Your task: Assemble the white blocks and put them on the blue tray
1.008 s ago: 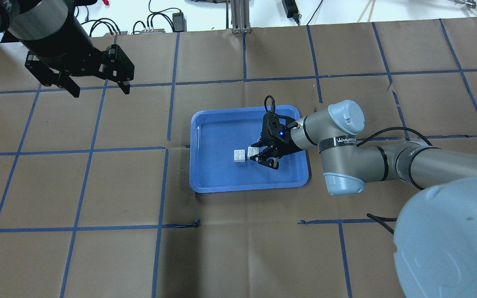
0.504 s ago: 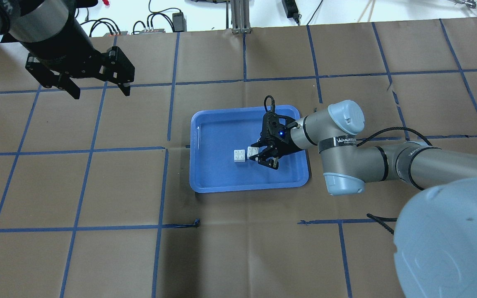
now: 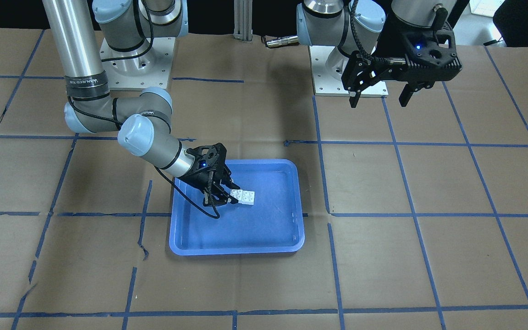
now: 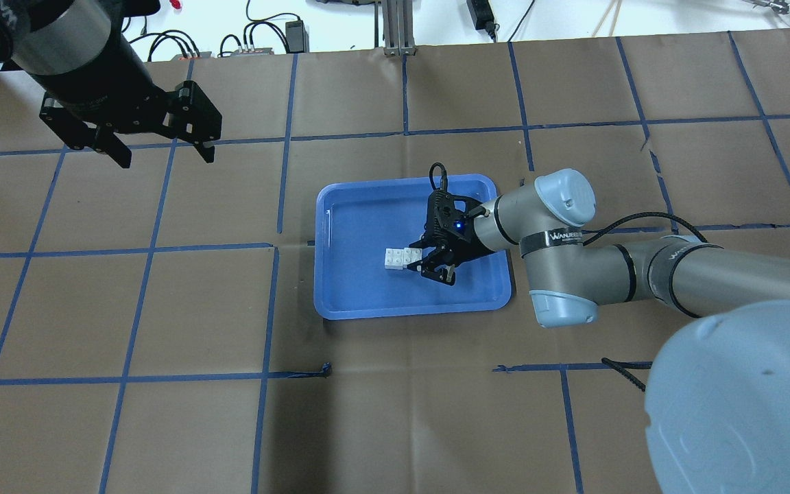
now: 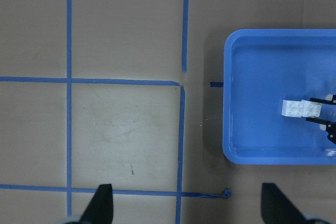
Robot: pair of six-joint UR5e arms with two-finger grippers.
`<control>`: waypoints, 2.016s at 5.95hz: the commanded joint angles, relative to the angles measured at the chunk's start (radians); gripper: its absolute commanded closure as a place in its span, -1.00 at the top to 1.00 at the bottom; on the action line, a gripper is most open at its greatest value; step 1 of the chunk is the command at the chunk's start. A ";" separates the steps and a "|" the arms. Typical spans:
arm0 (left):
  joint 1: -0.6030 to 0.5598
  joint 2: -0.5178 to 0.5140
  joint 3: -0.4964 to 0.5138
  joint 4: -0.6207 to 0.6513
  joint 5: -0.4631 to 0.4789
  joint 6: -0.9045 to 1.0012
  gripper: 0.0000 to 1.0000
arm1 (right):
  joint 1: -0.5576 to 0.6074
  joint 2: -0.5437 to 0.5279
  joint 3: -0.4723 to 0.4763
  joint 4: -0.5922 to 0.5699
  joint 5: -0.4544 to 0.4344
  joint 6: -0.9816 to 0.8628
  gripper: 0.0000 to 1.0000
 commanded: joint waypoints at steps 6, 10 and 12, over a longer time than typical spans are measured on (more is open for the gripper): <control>-0.001 0.003 0.000 0.000 0.000 0.001 0.99 | 0.004 0.003 0.000 -0.014 0.001 0.002 -0.46; -0.001 0.012 -0.005 0.021 -0.005 -0.014 0.99 | 0.004 0.005 0.002 -0.015 0.005 0.002 -0.32; 0.000 0.012 -0.026 0.024 -0.003 -0.015 0.99 | 0.004 0.005 0.002 -0.015 0.007 0.002 -0.29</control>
